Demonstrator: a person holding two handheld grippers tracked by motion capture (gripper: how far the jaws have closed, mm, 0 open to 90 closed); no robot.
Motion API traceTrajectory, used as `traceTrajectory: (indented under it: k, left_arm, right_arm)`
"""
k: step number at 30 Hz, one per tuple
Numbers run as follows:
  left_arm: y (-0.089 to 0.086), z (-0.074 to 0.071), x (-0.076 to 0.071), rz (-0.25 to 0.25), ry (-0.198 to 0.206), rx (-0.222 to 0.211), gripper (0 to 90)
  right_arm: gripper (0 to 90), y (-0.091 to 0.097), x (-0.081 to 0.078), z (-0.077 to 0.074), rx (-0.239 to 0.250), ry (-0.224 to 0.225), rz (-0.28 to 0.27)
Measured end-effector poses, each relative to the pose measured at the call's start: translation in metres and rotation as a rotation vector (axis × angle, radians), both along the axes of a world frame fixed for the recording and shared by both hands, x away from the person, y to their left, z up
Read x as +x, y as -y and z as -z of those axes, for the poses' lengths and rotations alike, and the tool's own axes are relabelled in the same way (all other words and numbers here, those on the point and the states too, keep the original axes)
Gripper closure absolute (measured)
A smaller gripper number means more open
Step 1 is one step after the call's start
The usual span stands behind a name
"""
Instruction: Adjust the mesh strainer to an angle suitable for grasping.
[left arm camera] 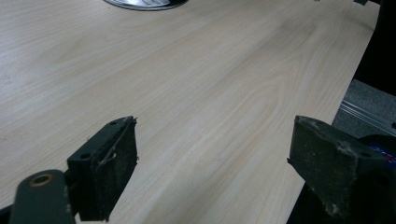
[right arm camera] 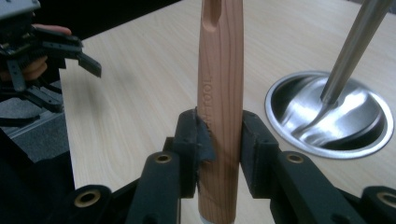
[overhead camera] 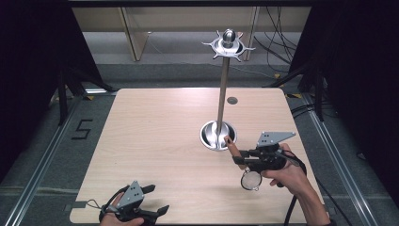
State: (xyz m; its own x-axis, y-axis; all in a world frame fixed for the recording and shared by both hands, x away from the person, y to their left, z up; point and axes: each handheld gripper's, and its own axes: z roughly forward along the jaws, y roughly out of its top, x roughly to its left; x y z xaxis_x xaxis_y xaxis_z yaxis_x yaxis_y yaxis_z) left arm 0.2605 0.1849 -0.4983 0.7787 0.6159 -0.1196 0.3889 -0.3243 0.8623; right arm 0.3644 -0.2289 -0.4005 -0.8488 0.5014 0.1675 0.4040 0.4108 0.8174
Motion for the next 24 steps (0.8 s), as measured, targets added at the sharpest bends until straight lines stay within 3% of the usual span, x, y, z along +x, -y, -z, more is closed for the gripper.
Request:
traceTrajectory:
  k: [1, 3, 9, 10, 12, 15, 19, 20, 24]
  left_arm:
    - [-0.001, -0.001, 0.000, 0.001, -0.004, 0.012, 14.7]
    - [-0.002, -0.001, 0.000, 0.004, 0.001, 0.030, 14.7]
    - [-0.002, -0.001, 0.000, 0.005, -0.001, 0.024, 14.7]
    - [-0.002, -0.001, 0.000, 0.006, -0.002, 0.025, 14.7]
    - [-0.002, -0.001, 0.000, -0.003, -0.007, 0.024, 14.7]
    - [-0.001, 0.000, 0.000, 0.000, -0.004, 0.010, 14.7]
    - [-0.001, 0.000, 0.001, 0.003, -0.001, 0.011, 14.7]
    - [-0.001, 0.000, 0.000, -0.002, -0.007, 0.009, 14.7]
    - [-0.001, 0.000, 0.000, 0.001, -0.005, 0.010, 14.7]
  right_arm:
    - [71.4, 0.001, 0.002, -0.003, 0.009, 0.025, 0.002]
    - [71.4, 0.003, 0.004, -0.011, 0.025, 0.021, 0.014]
    - [71.4, 0.006, 0.011, -0.034, 0.089, 0.072, 0.028]
    - [71.5, 0.008, 0.014, -0.043, 0.104, 0.117, 0.032]
    - [71.4, 0.008, 0.015, -0.050, 0.111, 0.105, 0.047]
    - [71.4, 0.008, 0.018, -0.060, 0.123, 0.137, 0.046]
    - [71.4, 0.007, 0.021, -0.071, 0.131, 0.134, 0.048]
    - [71.5, 0.006, 0.024, -0.078, 0.141, 0.157, 0.051]
    - [71.4, 0.005, 0.029, -0.093, 0.152, 0.163, 0.055]
